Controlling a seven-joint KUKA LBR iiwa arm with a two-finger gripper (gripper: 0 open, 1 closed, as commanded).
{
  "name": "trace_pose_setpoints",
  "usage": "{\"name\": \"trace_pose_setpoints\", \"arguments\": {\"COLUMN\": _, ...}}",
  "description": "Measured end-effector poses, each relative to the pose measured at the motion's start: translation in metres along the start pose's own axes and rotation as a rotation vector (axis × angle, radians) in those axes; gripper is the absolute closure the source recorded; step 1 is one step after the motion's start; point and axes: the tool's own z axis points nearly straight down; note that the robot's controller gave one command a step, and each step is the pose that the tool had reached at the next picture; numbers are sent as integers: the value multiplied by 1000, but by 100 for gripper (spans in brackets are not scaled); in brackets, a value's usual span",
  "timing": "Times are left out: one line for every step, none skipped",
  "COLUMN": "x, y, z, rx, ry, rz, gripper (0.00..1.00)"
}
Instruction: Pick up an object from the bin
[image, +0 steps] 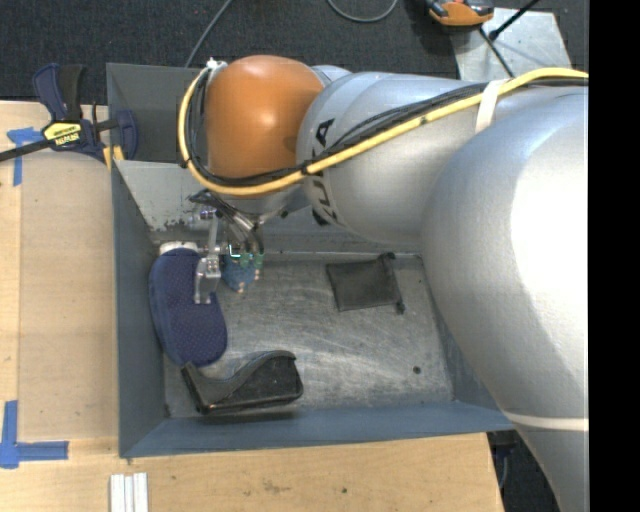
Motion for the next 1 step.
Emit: {"name": "trace_pose_setpoints", "arguments": {"x": -10, "y": -45, "z": 79, "rx": -13, "ry": -6, "rz": 184, "gripper": 0}}
